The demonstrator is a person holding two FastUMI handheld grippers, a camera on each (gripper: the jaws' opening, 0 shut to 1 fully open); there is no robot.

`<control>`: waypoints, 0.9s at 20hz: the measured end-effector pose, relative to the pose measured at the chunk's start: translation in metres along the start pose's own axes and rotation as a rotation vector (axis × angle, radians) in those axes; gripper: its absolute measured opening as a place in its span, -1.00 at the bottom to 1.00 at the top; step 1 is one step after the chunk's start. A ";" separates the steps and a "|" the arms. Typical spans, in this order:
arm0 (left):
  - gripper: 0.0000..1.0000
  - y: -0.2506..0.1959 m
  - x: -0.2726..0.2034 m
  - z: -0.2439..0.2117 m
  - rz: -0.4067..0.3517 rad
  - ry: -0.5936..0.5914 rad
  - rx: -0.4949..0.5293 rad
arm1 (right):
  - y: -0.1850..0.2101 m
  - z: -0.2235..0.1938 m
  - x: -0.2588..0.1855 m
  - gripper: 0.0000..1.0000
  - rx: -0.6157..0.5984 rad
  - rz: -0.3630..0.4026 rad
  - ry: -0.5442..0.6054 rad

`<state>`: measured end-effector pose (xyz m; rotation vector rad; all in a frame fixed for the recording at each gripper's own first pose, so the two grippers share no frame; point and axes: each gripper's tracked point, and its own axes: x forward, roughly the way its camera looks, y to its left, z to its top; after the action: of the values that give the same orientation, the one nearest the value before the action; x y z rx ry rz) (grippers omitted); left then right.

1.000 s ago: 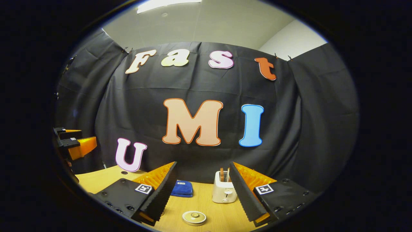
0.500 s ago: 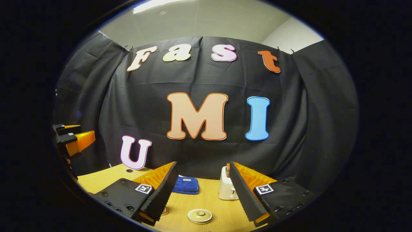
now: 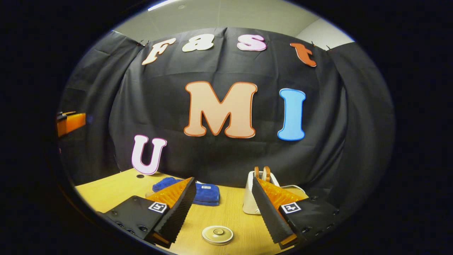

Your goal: Open the teacup lid with one hand, grasp the water bottle and pour water into the teacup with the other hand; after pouring, place the water bottle on the coaster and then close the teacup lid.

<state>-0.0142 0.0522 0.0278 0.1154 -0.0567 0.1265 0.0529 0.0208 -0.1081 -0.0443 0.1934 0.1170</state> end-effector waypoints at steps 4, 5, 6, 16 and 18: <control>0.89 0.007 0.000 -0.001 0.017 0.007 0.012 | 0.002 -0.042 0.013 0.92 -0.039 0.012 0.083; 0.92 0.009 0.000 -0.001 0.022 0.007 0.013 | 0.004 -0.052 0.016 1.00 -0.045 0.017 0.102; 0.93 0.009 -0.001 0.000 0.025 0.006 0.014 | 0.005 -0.062 0.018 0.92 -0.053 0.019 0.122; 0.94 0.018 -0.011 -0.005 0.063 0.017 0.011 | 0.012 -0.162 0.023 0.94 -0.077 0.059 0.337; 0.95 0.022 -0.014 -0.010 0.076 0.028 0.007 | 0.009 -0.173 0.025 1.00 -0.086 0.051 0.366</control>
<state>-0.0300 0.0733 0.0198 0.1183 -0.0330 0.2037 0.0431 0.0228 -0.2823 -0.1465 0.5552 0.1677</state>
